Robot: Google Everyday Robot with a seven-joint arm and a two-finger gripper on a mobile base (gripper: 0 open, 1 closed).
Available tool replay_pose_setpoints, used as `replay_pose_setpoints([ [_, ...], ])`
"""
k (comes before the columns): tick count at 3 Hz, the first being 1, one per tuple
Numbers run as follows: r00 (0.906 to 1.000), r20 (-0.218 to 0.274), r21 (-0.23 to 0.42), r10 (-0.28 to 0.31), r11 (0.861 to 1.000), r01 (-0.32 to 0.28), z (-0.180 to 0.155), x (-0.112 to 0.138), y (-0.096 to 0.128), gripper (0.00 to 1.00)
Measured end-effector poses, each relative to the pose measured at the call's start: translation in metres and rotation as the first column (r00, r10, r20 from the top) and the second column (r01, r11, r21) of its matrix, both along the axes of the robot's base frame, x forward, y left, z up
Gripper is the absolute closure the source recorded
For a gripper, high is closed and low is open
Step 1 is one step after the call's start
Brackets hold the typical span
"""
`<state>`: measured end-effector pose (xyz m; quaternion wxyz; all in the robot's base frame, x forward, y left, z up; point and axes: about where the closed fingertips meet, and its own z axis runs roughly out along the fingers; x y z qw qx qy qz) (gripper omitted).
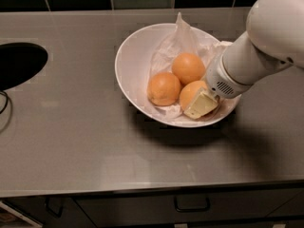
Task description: Pick orange from white bowl
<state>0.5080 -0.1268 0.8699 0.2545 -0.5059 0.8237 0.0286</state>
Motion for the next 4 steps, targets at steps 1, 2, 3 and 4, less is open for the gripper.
replay_pose_setpoints([
  [1, 1.0, 0.004, 0.002, 0.0, 1.0, 0.0, 0.002, 0.0, -0.001, 1.0],
  [2, 0.9984, 0.056, 0.009, 0.009, 1.0, -0.009, 0.028, -0.002, -0.004, 1.0],
  [3, 0.9929, 0.117, 0.015, 0.023, 1.0, -0.025, 0.056, -0.004, -0.005, 1.0],
  [4, 0.9848, 0.168, 0.013, 0.043, 0.999, -0.046, 0.082, -0.005, -0.004, 1.0],
])
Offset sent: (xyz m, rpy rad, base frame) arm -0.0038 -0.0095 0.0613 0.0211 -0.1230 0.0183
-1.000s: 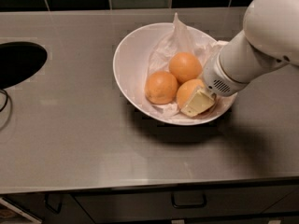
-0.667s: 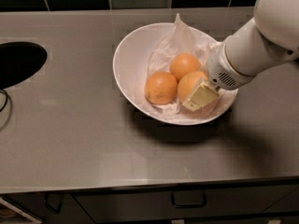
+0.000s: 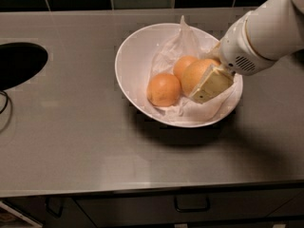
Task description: Pick orange from white bowl
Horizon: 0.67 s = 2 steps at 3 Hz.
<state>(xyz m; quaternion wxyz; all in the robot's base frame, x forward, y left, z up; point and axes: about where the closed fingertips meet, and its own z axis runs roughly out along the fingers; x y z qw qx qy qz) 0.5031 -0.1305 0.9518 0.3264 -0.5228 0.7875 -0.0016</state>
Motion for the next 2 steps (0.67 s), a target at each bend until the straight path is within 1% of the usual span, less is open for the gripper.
replay_pose_setpoints([
  [2, 0.9964, 0.078, 0.007, 0.033, 0.999, -0.034, 0.041, -0.002, 0.0, 1.0],
])
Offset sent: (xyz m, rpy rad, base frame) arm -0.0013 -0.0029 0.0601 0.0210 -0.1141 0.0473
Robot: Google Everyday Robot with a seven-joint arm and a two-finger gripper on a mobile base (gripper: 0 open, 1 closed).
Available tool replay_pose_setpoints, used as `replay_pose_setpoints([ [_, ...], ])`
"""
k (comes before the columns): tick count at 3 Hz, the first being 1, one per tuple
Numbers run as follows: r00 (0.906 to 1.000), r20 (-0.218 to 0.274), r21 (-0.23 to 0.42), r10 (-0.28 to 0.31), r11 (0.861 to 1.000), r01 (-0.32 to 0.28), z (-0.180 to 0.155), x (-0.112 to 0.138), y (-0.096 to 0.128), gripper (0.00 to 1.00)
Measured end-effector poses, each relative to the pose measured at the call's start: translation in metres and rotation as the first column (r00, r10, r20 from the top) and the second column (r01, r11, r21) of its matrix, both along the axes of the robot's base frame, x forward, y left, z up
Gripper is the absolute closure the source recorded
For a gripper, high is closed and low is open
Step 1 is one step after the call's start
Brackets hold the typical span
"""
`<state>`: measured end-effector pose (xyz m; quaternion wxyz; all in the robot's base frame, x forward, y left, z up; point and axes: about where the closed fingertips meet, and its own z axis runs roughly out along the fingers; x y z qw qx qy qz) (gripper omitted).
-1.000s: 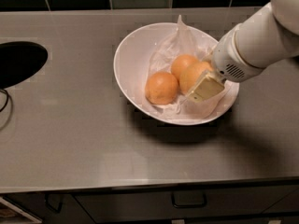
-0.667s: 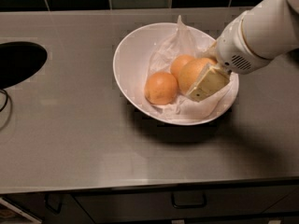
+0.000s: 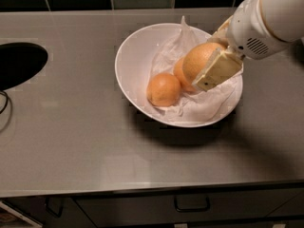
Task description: Pick orange from white bowl
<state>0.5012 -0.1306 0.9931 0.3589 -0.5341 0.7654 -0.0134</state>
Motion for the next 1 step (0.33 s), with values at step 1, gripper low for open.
replay_pose_setpoints([
  [1, 1.0, 0.0, 0.0, 0.0, 1.0, 0.0, 0.0001, 0.0, 0.0001, 1.0],
])
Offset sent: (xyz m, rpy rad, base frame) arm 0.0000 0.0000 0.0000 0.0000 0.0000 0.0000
